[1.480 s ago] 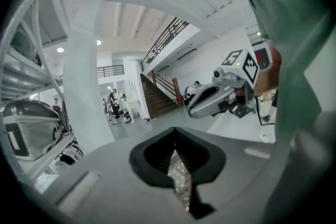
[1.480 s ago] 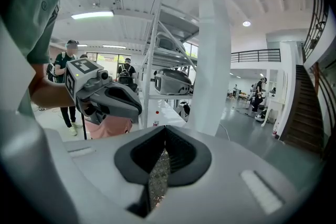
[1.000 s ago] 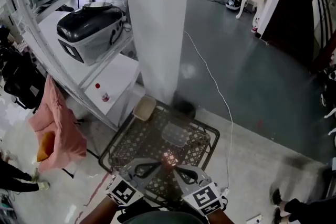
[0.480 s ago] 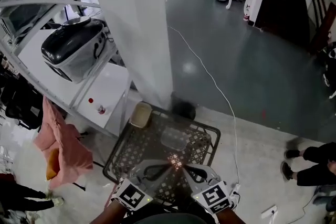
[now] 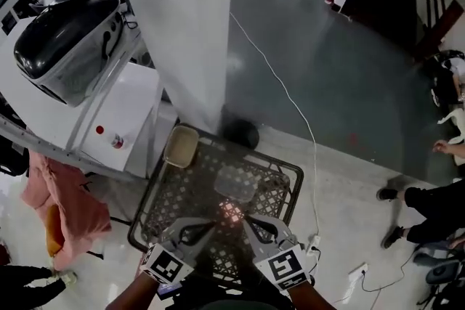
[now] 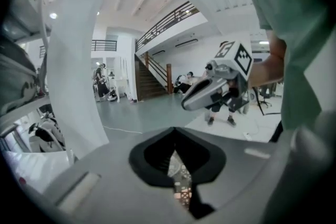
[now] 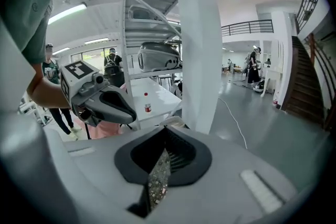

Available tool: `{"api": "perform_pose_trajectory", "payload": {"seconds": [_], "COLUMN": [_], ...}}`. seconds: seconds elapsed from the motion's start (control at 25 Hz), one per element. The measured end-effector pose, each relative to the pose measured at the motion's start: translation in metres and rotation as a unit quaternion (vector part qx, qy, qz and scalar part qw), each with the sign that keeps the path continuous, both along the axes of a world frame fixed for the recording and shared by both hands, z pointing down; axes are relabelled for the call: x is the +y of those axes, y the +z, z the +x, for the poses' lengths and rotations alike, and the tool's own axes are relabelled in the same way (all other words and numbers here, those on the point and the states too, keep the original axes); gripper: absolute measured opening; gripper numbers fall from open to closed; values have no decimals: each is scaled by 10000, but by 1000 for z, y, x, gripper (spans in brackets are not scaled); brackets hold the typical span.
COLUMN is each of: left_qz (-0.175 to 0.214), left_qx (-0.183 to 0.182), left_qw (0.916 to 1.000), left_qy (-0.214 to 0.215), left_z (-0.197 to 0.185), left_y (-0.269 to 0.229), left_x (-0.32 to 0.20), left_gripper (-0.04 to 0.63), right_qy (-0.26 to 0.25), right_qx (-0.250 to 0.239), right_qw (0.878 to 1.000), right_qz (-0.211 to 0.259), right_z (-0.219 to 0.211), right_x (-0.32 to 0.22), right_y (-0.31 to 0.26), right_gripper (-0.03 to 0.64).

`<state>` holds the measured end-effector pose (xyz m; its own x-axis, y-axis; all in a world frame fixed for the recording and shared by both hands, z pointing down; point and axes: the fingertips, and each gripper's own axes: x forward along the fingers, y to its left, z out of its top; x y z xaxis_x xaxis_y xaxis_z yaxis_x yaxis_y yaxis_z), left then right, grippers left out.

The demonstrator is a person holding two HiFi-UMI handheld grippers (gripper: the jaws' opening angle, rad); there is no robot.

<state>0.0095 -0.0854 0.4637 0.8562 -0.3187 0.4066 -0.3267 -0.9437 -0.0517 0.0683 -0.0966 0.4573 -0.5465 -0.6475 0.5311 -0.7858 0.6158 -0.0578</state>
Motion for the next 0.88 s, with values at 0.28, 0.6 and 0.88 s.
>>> {"api": "perform_pose_trajectory", "payload": {"seconds": [0.28, 0.6, 0.88], "left_qz": [15, -267, -672], "left_qx": [-19, -321, -513], "left_qw": [9985, 9956, 9922], "left_qy": [-546, -841, -921], "left_z": [-21, -24, -14], "left_y": [40, 106, 158], "left_x": [-57, -96, -107], "left_gripper": [3, 3, 3], "right_qy": [386, 757, 929], "right_qx": [79, 154, 309], "right_qw": [9992, 9970, 9948], "right_qz": [92, 8, -274], "right_z": [1, 24, 48], "right_x": [-50, -83, -90], "right_y": [39, 81, 123], "right_gripper": [8, 18, 28]}}
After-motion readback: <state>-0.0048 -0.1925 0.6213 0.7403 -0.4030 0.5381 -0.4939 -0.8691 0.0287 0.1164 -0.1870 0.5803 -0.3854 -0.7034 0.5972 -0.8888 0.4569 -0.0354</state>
